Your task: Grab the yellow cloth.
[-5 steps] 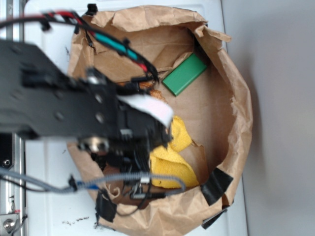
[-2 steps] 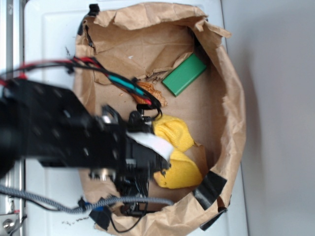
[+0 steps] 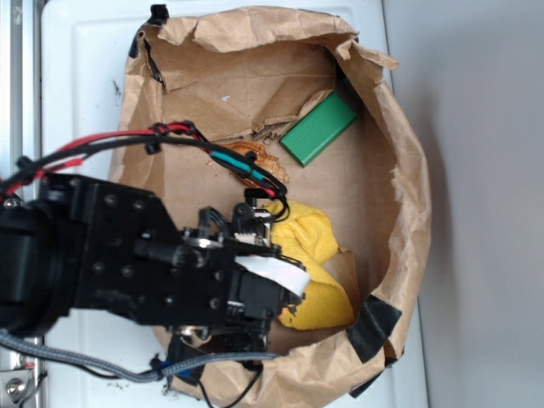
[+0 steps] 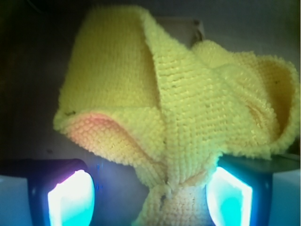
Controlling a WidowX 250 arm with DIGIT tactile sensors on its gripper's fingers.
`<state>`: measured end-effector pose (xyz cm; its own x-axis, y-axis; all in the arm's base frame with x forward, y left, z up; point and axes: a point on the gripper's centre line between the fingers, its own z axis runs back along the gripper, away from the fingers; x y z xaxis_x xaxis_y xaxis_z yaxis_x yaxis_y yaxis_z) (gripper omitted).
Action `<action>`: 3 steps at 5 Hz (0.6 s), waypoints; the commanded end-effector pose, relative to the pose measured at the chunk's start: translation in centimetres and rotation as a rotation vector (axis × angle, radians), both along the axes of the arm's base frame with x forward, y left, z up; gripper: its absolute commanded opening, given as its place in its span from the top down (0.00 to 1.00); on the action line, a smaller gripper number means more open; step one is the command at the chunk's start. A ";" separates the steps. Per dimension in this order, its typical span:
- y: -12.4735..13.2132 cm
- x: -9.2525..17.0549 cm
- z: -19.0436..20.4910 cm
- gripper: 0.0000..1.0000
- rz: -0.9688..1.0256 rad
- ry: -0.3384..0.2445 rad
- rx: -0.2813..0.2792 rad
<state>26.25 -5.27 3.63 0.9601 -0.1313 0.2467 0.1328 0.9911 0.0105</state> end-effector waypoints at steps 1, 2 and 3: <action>1.7 4.2 2.0 0.00 0.135 -0.072 -0.022; 1.7 4.6 2.1 1.00 0.147 -0.080 -0.023; 1.6 4.5 2.1 1.00 0.140 -0.076 -0.023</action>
<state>29.80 -3.82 4.42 0.9602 -0.0033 0.2794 0.0035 1.0000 -0.0002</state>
